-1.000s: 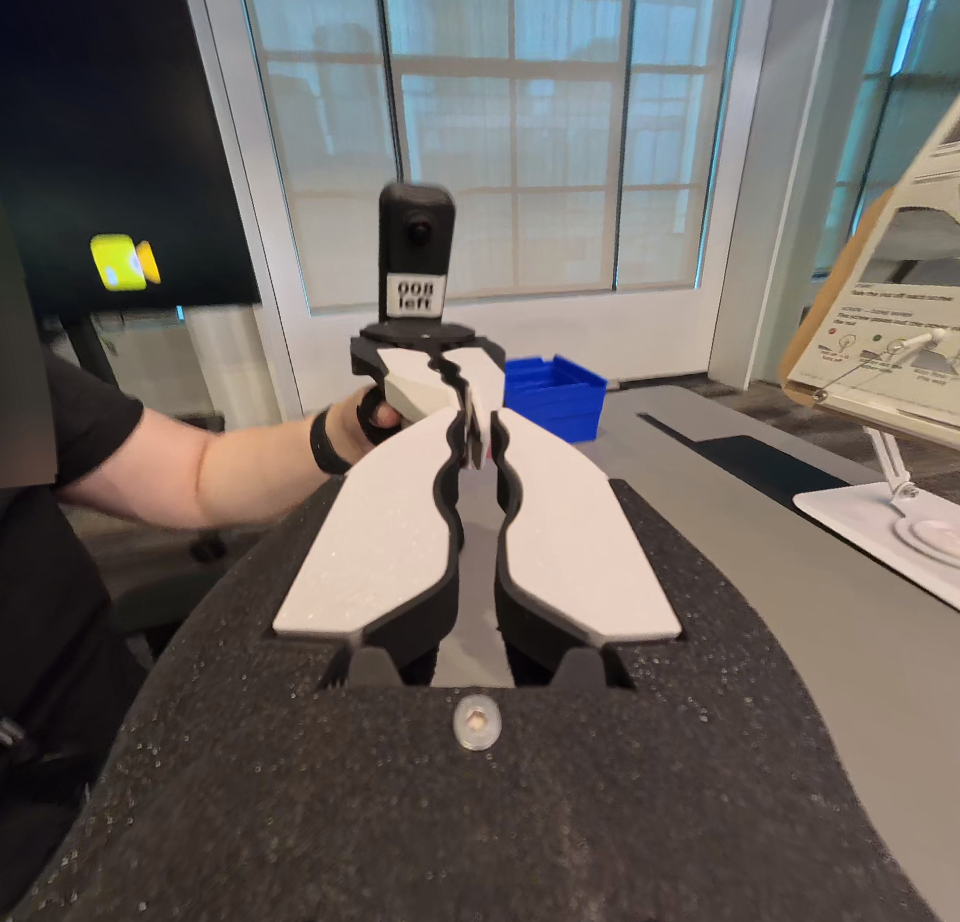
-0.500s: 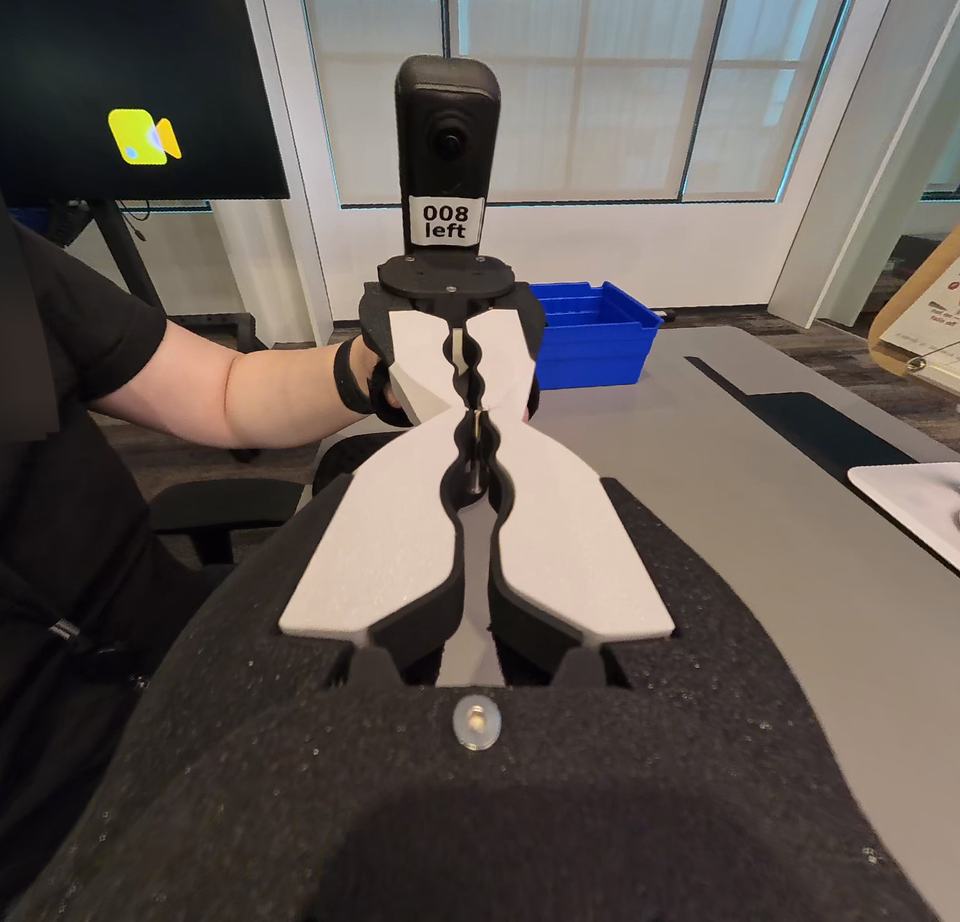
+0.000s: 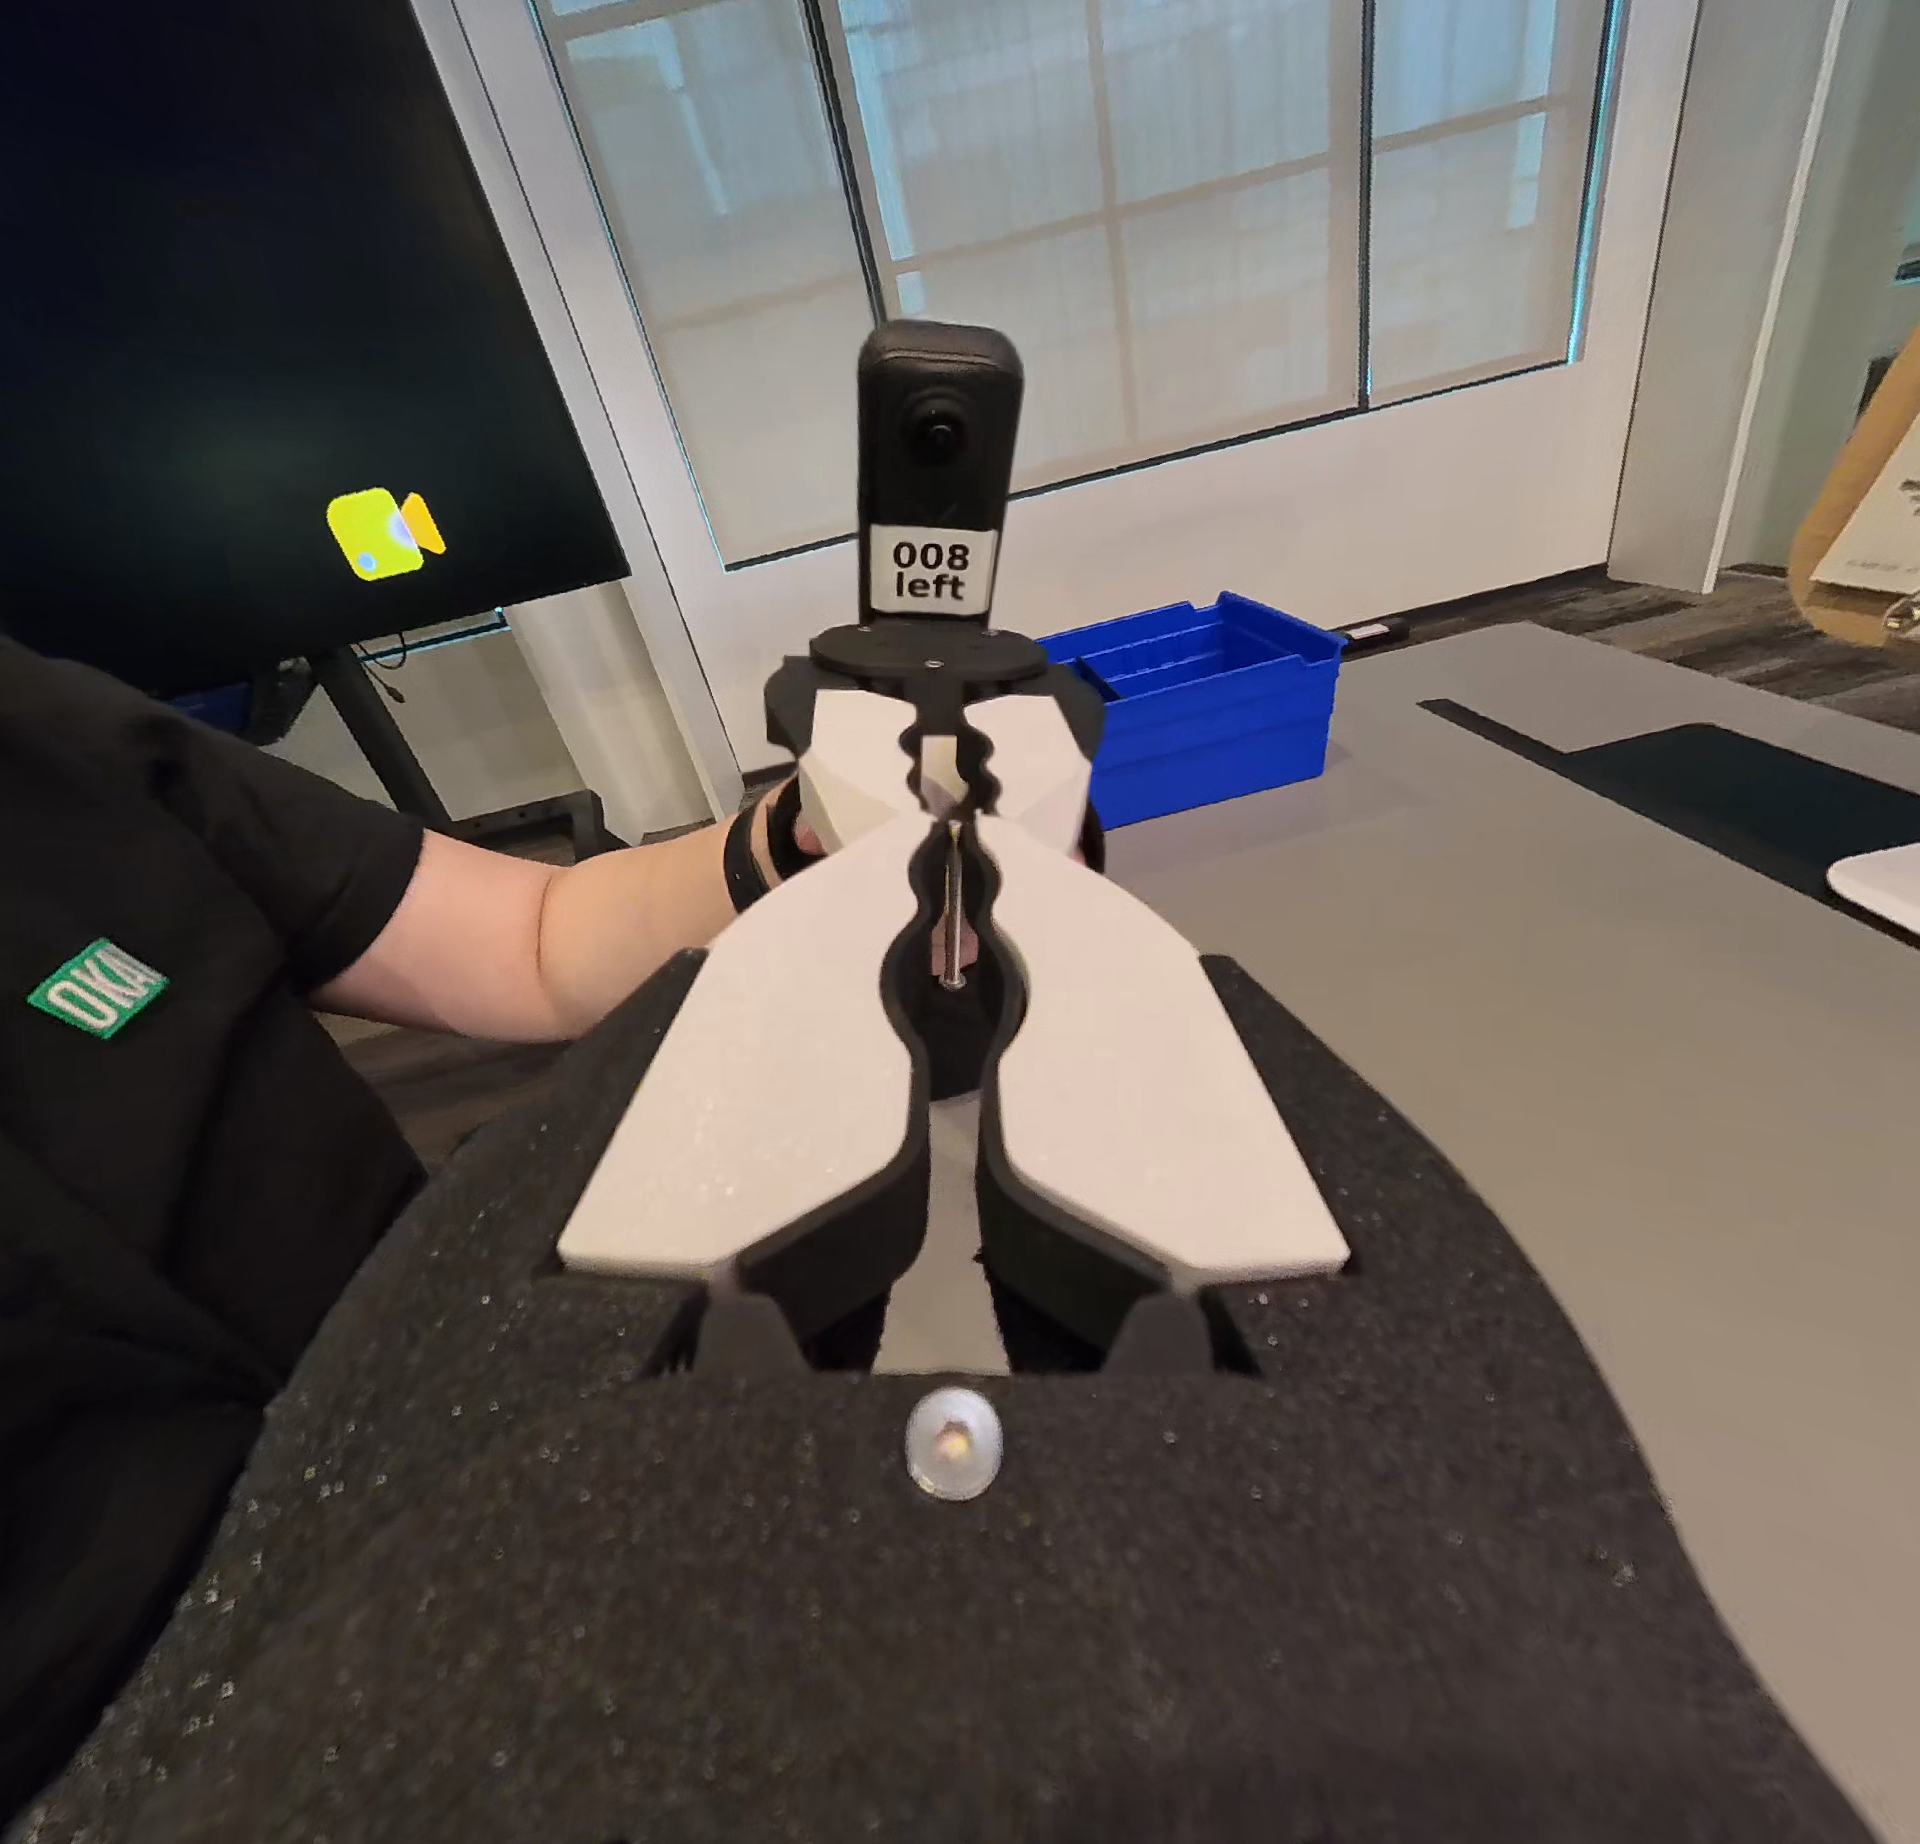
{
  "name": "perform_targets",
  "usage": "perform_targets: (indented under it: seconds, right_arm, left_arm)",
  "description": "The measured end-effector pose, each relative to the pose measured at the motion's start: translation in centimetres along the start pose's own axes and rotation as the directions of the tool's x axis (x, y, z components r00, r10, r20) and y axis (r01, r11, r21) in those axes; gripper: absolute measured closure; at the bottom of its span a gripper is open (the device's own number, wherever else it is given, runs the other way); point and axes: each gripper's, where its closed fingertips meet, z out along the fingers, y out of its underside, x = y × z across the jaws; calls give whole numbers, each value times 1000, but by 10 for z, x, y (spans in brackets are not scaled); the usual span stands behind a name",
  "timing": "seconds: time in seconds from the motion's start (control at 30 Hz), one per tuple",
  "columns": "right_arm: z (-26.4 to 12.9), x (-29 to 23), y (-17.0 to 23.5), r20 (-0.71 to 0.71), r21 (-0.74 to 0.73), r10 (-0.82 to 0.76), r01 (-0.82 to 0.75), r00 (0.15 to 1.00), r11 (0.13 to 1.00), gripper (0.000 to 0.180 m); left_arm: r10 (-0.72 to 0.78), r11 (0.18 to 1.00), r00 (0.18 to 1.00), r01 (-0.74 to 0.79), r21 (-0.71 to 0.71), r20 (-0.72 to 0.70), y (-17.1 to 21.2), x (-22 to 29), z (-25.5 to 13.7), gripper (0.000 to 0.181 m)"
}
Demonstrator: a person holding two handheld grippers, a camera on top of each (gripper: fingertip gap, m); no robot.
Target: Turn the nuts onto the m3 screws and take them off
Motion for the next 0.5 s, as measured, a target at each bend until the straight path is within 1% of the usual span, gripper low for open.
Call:
perform_targets:
  seconds: [0.07, 0.17, 0.27, 0.43, 0.5]
  right_arm:
    - [1, 2, 0, -2, 7, 22, -22, 1000, 1000, 178]
    - [1, 4, -1, 0, 17, 41, -41, 999, 999, 178]
    - [1, 6, 2, -6, 6, 53, -53, 999, 999, 178]
    - [2, 8, 4, -17, -6, 50, -50, 999, 999, 178]
    - [2, 8, 4, -15, -7, 51, -51, 999, 999, 178]
  left_arm:
    - [-17, 1000, 1000, 17, 8, -14, -3, -1, 0, 172]
    - [-4, 1000, 1000, 4, -27, 10, 3, -5, 3, 172]
    - [-15, 998, 1000, 15, -55, 1, 8, -5, 6, 172]
    - [-18, 998, 1000, 18, -53, 0, 8, -6, 7, 178]
    - [-22, 998, 1000, 22, -52, -5, 9, -6, 7, 179]
